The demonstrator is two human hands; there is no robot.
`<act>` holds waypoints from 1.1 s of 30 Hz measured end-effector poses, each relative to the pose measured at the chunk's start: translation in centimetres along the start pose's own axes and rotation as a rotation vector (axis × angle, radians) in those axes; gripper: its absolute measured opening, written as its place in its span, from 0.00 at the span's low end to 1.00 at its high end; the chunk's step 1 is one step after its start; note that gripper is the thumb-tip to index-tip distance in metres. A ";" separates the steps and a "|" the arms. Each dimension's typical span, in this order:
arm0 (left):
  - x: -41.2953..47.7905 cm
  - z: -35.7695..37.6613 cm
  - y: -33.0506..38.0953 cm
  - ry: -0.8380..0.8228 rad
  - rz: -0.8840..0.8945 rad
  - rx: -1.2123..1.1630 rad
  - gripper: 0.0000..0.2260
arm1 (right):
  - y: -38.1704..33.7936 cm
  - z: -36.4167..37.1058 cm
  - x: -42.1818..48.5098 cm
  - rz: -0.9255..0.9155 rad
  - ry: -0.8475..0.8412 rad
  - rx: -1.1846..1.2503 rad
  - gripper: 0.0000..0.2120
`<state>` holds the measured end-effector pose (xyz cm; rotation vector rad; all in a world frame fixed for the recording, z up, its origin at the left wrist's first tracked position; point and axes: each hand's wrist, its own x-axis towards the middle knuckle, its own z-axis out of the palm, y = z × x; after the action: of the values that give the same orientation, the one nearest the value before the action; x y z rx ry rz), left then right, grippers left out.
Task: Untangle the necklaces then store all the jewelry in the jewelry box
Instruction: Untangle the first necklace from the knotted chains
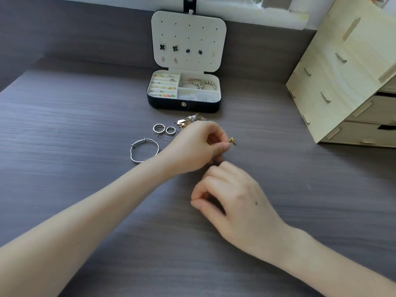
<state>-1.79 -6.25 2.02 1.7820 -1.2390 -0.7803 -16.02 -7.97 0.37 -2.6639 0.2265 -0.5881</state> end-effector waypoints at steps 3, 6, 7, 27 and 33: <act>-0.5 -0.2 -0.5 -0.016 -0.003 -0.085 0.10 | 0.4 -0.4 -0.4 -0.004 0.003 0.025 0.08; -1.2 -0.7 -1.3 0.024 0.019 -0.095 0.08 | 2.2 -2.0 -0.6 0.114 0.067 -0.019 0.07; -1.5 -0.8 -1.6 0.045 0.027 -0.093 0.08 | 2.9 -2.4 -0.6 0.160 0.056 -0.062 0.08; -4.9 -1.9 -4.1 0.315 0.226 0.313 0.11 | 2.7 -5.3 -1.5 0.102 -0.140 0.048 0.05; -5.6 -2.1 -4.2 0.306 0.200 0.379 0.12 | 1.3 -5.4 -3.9 0.014 -0.418 0.131 0.06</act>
<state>0.02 0.40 -0.41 1.9454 -1.3901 -0.1540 -21.99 -10.12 2.90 -2.5808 0.0814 -0.0315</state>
